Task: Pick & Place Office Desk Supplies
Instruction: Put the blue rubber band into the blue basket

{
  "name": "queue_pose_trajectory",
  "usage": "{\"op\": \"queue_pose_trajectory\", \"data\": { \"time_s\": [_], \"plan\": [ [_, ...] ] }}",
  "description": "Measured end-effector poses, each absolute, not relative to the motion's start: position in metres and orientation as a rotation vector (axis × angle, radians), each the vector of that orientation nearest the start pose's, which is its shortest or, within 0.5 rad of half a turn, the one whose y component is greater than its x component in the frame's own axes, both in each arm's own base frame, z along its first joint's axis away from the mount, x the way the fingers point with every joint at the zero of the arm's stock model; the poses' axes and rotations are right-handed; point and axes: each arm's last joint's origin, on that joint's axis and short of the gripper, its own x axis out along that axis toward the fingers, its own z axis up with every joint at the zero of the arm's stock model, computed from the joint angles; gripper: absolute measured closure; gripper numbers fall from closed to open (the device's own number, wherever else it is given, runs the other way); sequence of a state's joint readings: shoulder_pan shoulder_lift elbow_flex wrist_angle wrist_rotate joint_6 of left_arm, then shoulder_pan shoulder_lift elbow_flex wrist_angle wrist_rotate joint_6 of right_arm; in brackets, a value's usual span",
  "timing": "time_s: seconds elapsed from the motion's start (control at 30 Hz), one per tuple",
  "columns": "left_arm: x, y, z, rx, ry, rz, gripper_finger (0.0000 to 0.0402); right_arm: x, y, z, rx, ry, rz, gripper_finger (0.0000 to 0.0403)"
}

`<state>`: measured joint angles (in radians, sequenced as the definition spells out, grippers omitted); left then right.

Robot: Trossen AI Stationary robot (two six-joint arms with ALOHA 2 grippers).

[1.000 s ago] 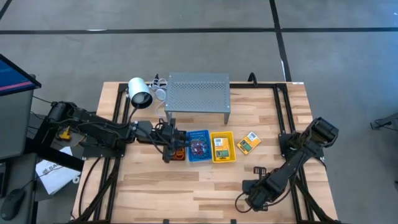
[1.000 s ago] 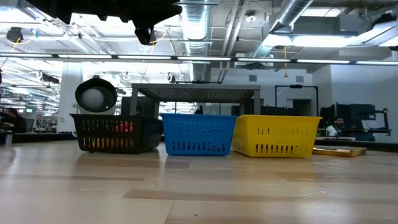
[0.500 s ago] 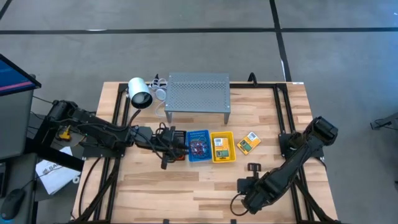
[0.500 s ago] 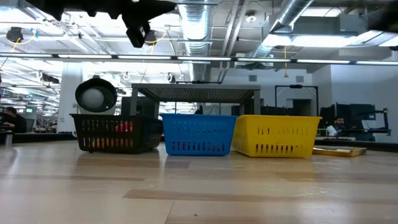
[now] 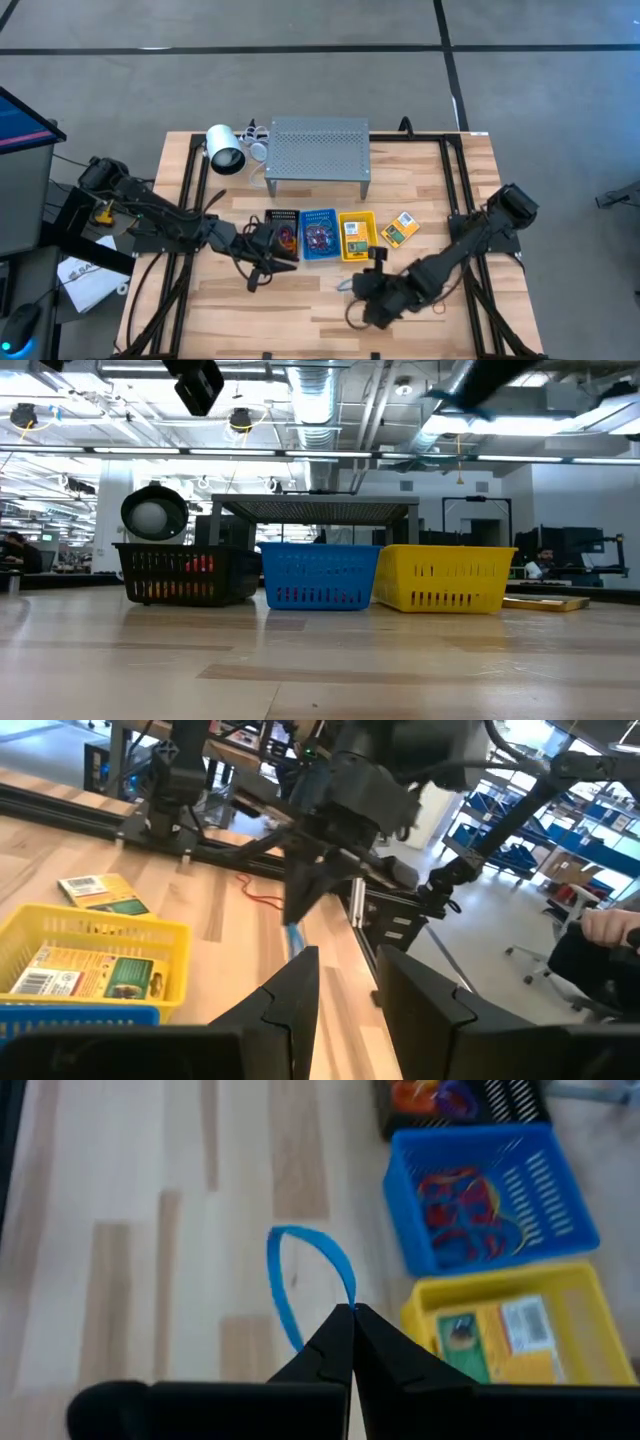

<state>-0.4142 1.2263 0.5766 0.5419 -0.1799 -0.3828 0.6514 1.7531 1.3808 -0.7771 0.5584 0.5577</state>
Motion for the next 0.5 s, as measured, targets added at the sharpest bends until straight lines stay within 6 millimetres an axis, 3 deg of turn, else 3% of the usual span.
{"op": "queue_pose_trajectory", "data": {
  "time_s": [0.23, 0.5],
  "plan": [
    [0.233, -0.11, 0.241, -0.344, 0.147, -0.223, 0.03, 0.32, 0.174, 0.25, -0.11, 0.852, -0.224, 0.0403],
    [0.232, -0.113, 0.241, -0.34, 0.151, -0.237, 0.03, 0.344, 0.131, 0.253, -0.193, 0.833, -0.284, 0.0403]
  ]
}}
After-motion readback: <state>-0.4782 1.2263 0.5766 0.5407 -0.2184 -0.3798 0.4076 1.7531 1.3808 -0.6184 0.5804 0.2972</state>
